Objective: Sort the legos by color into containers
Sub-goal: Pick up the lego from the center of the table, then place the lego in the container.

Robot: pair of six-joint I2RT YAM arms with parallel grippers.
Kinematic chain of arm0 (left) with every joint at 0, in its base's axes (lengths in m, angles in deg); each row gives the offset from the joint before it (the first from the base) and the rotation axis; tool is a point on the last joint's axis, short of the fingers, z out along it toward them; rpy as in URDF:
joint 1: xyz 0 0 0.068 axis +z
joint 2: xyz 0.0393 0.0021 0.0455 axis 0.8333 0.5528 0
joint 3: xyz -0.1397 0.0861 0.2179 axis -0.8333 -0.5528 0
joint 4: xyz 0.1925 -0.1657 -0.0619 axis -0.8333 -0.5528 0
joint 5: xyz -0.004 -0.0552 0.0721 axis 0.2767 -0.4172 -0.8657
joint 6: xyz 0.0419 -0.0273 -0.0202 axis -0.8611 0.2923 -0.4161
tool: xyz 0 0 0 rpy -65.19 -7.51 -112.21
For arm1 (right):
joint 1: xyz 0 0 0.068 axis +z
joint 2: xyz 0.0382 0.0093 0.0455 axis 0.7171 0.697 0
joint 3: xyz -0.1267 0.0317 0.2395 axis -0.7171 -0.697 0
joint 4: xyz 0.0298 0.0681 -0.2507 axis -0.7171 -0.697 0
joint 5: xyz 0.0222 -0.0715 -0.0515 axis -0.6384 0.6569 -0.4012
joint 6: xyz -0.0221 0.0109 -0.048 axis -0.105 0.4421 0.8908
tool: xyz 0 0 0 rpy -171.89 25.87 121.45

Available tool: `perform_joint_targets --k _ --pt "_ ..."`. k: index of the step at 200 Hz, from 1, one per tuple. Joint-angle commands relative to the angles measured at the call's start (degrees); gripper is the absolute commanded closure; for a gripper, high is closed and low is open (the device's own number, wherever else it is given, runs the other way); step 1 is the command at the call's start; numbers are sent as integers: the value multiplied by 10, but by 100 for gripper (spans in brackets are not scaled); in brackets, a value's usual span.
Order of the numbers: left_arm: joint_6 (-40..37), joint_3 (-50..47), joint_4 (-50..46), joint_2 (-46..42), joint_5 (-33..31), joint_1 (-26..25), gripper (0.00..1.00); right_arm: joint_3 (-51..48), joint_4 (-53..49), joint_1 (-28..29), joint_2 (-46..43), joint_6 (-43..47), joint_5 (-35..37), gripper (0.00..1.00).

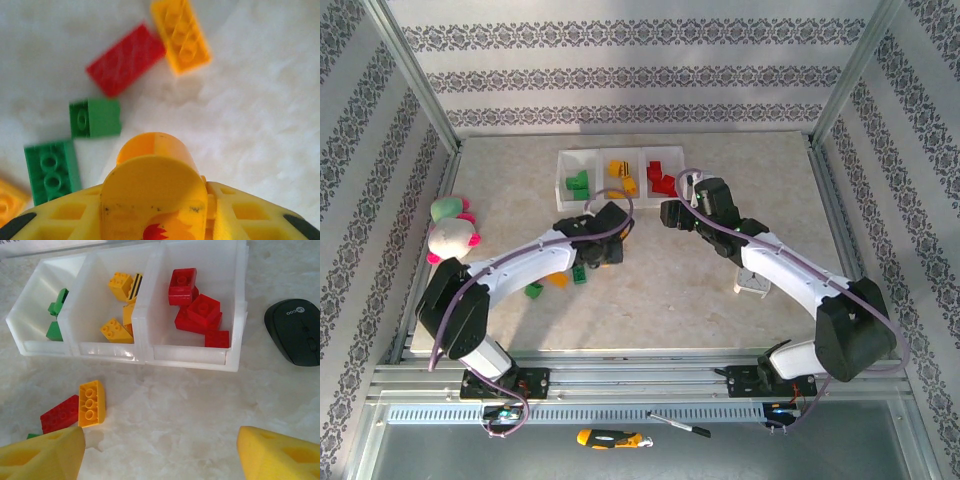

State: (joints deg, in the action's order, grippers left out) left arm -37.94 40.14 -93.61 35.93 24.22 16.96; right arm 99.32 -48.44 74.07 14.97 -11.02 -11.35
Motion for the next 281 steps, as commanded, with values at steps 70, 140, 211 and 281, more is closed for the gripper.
perform_joint_targets --k 70,140,211,281 --pt "-164 356 15 250 3 125 64 -14 -8 -3 -30 -12 20 20" --pt "-191 635 -80 455 32 162 64 -16 -16 -10 -42 -6 34 20" --pt "-187 693 -95 499 52 165 48 -22 -24 -11 -59 -9 31 20" --pt "-203 625 -87 382 56 161 12 -1 -38 31 -41 40 26 19"
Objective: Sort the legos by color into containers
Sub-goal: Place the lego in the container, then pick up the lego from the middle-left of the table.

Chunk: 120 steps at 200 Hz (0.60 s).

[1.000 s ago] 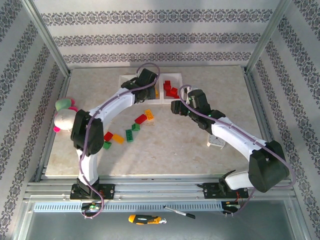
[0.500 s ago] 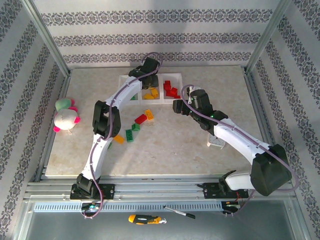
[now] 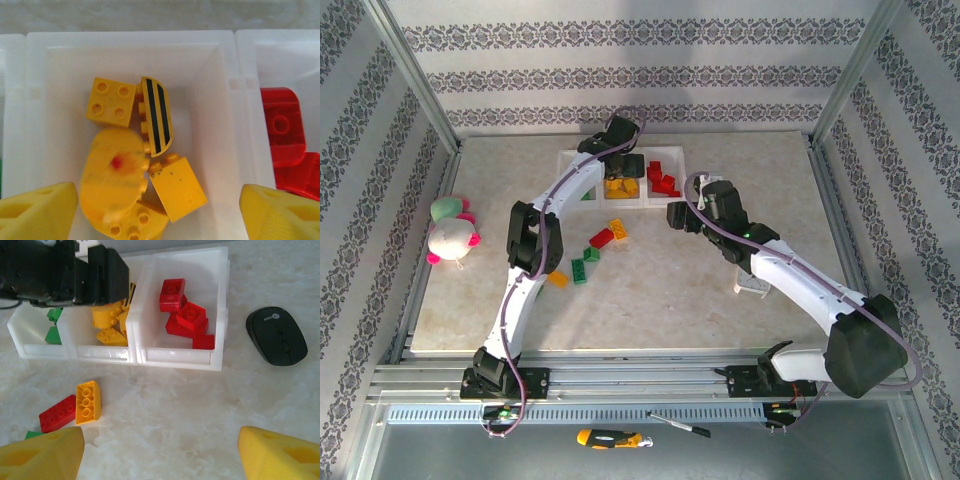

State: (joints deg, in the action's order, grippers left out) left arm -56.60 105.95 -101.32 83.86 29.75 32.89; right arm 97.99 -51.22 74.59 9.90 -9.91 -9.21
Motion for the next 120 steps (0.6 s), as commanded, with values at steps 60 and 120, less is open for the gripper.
perform_joint_targets --k 60,120 --pt "-15 -366 121 -354 -36 4 1 75 -15 117 119 52 9 19" --pt "40 -667 106 -606 -101 27 1 146 -10 177 219 38 -11 19"
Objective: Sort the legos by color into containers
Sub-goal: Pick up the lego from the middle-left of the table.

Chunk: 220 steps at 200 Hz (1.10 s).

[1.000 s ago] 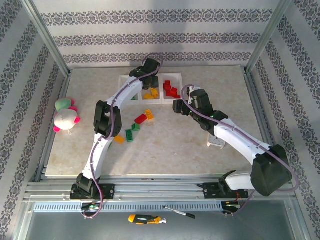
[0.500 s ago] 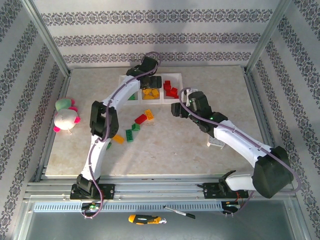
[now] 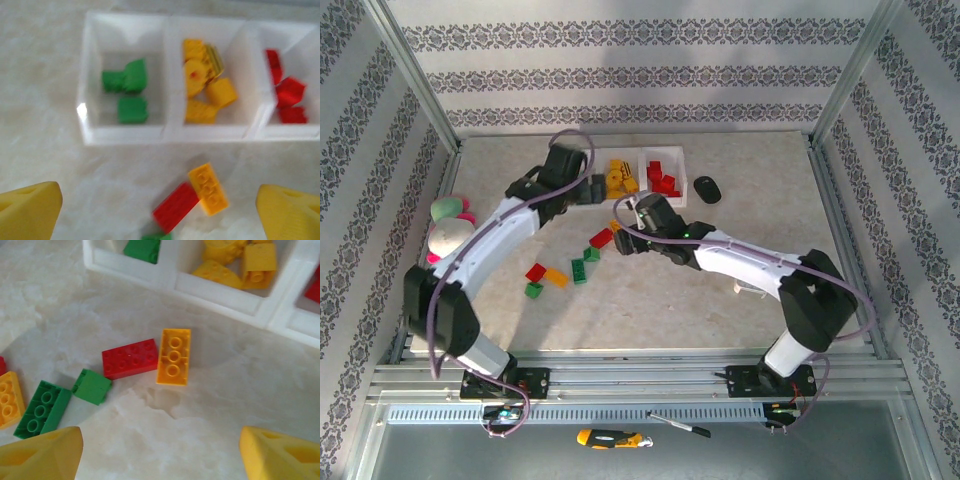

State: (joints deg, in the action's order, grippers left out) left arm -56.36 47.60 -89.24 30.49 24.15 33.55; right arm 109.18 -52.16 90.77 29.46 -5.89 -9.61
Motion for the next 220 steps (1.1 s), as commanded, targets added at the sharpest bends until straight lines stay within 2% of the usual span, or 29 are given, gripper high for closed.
perform_joint_targets --k 1,41,71,130,157,220 --pt "40 -87 -17 -76 -46 21 1 35 -1 16 24 -2 -8 18" --pt "139 -239 -64 -213 -98 31 0 70 -2 32 60 1 -29 19" --pt "215 -312 -53 -247 -107 39 0 90 -6 34 74 5 -42 18" --pt "310 -317 -23 -131 -66 56 0 95 -14 34 75 17 -42 18" --pt "345 -326 11 -87 -39 66 3 92 -15 34 73 17 -39 18" --pt "337 -311 52 7 -16 93 14 78 -15 34 62 14 -30 18"
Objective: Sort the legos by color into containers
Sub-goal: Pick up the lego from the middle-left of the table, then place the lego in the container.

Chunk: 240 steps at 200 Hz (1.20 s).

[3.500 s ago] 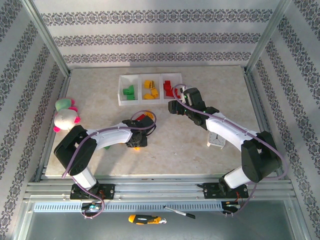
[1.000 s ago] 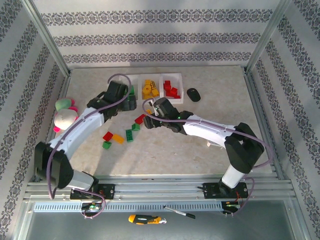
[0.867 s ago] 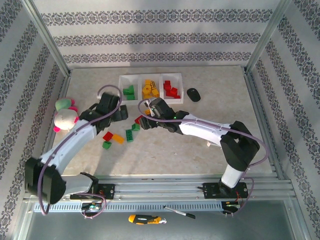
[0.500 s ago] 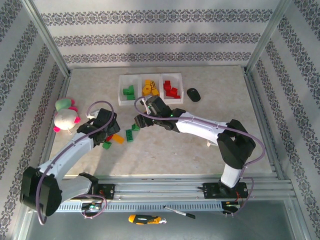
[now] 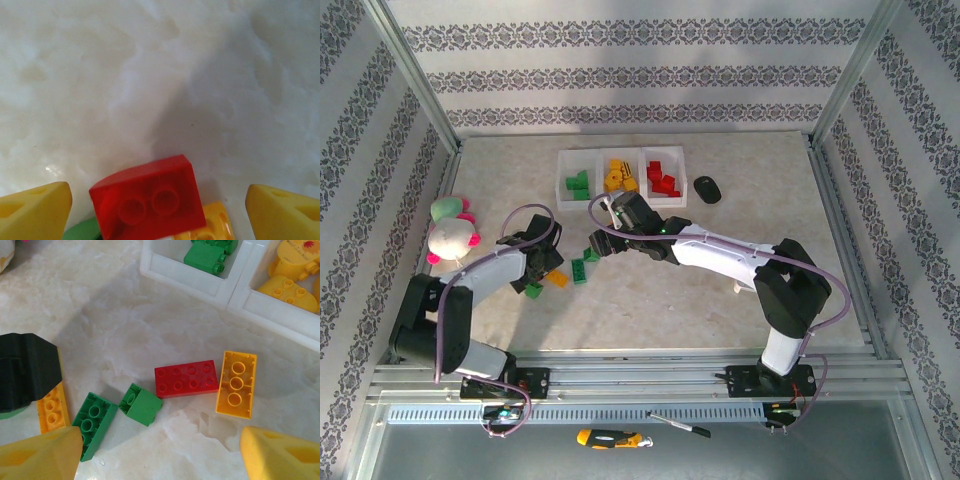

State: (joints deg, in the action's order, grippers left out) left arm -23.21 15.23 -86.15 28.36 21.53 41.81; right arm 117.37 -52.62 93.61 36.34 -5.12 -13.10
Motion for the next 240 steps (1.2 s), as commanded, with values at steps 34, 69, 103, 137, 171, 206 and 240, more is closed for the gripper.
perform_joint_targets --k 34,69,103,137,171,206,240 --pt "13 18 23 55 30 12 29 -12 -9 6 -10 6 13 18" --pt "8 20 15 42 24 12 45 -14 -8 6 -10 3 12 18" --pt "-13 35 -1 22 19 12 50 -16 -8 6 -14 3 15 18" --pt "-50 69 -20 12 30 8 50 -31 3 4 -32 -6 31 18" --pt "-81 131 -27 19 41 -18 51 -80 38 -16 -80 -46 62 18" --pt "-118 239 -36 62 39 -71 53 -154 60 -59 -150 -84 74 18" --pt "-152 372 -41 142 39 -126 55 -204 49 -105 -216 -85 75 18"
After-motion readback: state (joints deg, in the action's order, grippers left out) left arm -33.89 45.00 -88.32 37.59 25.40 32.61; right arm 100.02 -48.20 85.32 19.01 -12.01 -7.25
